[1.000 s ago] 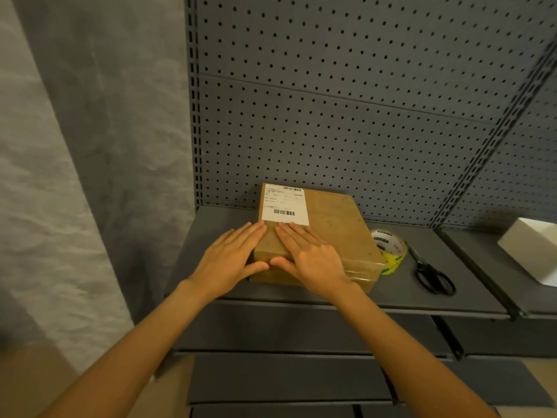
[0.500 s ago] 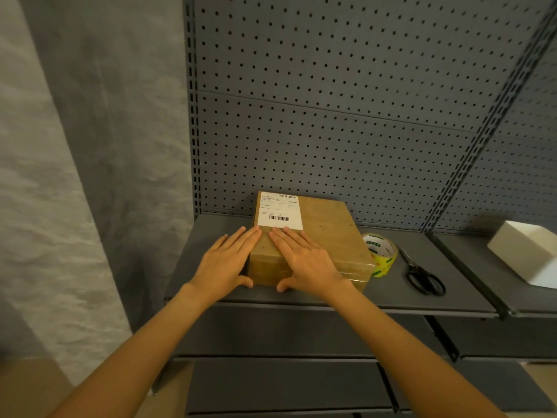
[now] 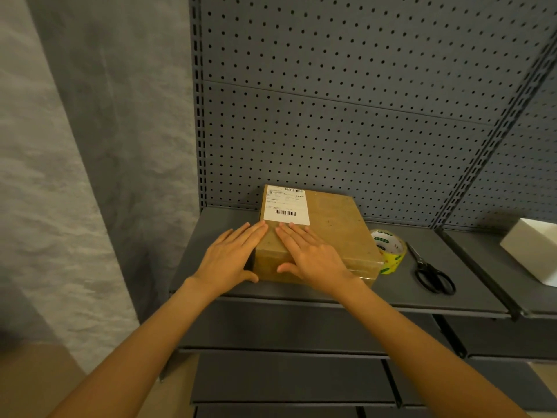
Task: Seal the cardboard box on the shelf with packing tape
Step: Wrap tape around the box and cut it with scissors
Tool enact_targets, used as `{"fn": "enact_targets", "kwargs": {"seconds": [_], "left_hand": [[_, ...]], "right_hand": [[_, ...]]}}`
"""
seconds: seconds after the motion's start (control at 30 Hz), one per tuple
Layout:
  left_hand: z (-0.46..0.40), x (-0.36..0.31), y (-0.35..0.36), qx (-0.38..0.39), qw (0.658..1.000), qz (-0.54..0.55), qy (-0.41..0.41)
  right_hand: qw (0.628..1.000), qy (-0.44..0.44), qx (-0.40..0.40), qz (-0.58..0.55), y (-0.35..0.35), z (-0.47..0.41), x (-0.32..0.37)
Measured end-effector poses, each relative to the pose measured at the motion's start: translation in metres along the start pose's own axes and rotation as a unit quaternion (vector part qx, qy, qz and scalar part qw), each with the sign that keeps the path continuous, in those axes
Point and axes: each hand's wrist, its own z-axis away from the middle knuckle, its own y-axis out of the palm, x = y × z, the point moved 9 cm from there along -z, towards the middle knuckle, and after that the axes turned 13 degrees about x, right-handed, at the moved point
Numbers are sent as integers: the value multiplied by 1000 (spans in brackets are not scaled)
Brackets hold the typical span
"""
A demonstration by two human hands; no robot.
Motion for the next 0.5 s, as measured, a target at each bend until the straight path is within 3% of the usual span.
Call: {"fn": "enact_targets", "kwargs": {"seconds": [0.37, 0.5], "left_hand": [[-3, 3, -6, -30, 998, 55, -14], [-2, 1, -5, -13, 1000, -2, 8]], "right_hand": [[1000, -8, 28, -10, 7, -1, -3], [998, -9, 39, -40, 3, 0, -5]]}}
